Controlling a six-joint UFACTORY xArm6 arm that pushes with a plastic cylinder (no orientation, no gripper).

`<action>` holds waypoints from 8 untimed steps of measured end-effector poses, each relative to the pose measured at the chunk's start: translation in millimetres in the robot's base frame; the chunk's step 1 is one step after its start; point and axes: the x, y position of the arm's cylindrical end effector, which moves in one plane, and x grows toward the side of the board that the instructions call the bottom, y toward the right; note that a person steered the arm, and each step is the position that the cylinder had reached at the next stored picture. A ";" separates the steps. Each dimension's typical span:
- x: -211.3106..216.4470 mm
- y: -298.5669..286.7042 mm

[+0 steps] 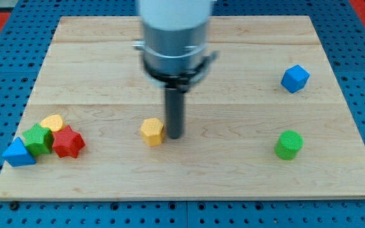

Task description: Move your arm to the right side of the green circle

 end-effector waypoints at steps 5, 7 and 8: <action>33.1 68.3; 66.8 140.9; 67.2 148.1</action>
